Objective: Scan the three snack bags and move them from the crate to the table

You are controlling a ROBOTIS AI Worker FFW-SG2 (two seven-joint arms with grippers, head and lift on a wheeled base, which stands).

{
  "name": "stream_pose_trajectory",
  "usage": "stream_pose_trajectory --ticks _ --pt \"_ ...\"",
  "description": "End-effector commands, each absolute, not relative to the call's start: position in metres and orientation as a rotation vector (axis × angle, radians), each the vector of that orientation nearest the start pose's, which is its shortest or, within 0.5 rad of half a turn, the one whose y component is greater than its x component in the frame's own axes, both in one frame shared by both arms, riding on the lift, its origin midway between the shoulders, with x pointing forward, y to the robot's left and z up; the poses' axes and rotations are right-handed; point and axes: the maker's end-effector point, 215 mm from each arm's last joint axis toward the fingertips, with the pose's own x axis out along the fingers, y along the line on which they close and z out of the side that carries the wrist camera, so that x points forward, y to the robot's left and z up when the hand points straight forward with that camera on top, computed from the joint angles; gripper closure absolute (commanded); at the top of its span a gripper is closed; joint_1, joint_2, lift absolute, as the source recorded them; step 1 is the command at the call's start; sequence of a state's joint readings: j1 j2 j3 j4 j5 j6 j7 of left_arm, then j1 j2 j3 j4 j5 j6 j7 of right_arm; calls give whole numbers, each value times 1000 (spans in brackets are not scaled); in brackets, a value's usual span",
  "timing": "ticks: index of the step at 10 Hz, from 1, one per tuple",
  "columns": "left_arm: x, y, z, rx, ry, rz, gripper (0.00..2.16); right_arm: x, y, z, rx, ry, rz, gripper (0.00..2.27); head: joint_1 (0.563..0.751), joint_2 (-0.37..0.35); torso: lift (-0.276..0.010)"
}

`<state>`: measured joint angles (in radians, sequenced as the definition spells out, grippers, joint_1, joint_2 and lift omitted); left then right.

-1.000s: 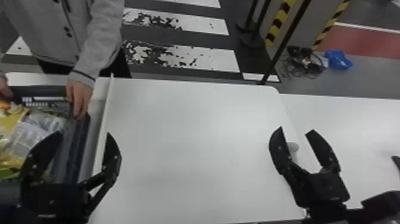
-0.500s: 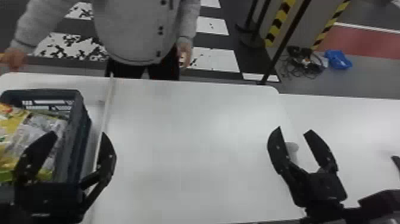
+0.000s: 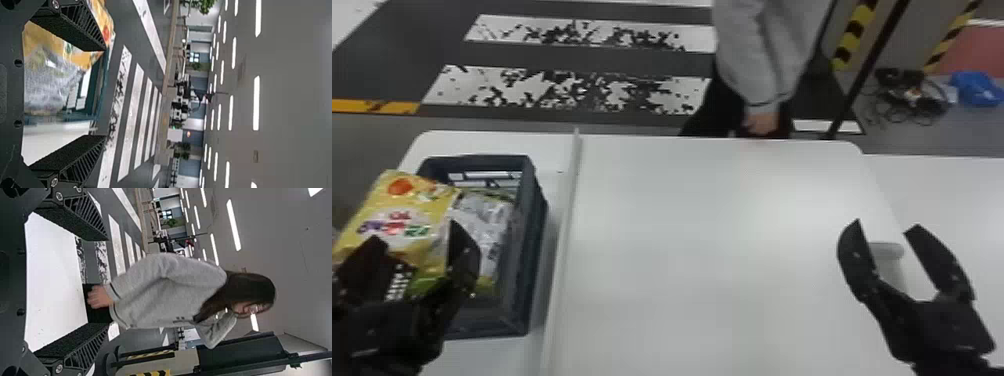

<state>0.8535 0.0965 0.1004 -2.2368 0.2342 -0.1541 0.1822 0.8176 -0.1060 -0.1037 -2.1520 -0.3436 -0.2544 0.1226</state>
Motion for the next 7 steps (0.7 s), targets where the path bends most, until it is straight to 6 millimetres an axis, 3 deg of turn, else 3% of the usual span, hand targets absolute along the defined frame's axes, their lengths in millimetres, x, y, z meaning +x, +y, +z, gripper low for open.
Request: stream_pose_trajectory --ticks 1,5,7 --pt "329 372 -335 -118 49 318 90 350 -267 -321 186 -37 58 113 695 71 -62" --pt "307 438 -357 -171 88 446 90 349 -240 -324 198 -28 98 113 695 280 -62" --pt "317 455 -385 -215 151 445 90 345 -239 -317 200 -37 99 113 695 332 -62"
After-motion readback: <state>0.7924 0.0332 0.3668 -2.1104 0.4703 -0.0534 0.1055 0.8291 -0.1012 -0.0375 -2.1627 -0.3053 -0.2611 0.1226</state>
